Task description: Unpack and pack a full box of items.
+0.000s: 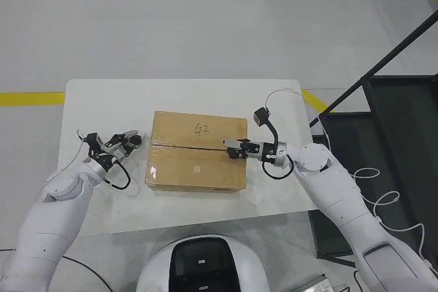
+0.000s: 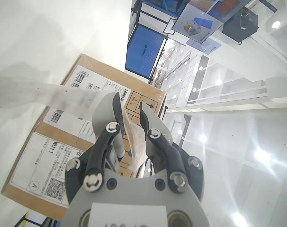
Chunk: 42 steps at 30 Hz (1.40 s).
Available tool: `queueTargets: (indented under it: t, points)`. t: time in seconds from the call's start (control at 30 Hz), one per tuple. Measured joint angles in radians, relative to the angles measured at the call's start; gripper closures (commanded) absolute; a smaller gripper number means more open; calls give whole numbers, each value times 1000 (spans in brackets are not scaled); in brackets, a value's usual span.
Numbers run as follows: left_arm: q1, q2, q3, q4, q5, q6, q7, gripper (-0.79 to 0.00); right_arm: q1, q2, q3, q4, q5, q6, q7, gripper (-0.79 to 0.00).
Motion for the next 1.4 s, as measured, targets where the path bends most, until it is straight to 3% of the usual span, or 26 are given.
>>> queueTargets:
  t: [0.13, 0.4, 0.63, 1.03, 1.4]
  points:
    - [36, 5, -18, -51, 19, 61, 38, -246, -1, 0, 4, 0, 3, -3, 3, -785]
    - [32, 4, -36, -28, 7, 121, 3, -388, -4, -2, 7, 0, 7, -5, 6, -785]
    - [-17, -7, -35, 26, -16, 129, -33, -305, -6, -3, 9, 1, 8, -8, 5, -785]
    - [-97, -22, -10, 108, 34, 150, -61, -360, -4, -5, 19, 16, 23, -16, 12, -785]
    - [-168, -43, 42, 165, 89, 167, -110, -332, 5, -7, 25, 29, 26, -18, 19, -785]
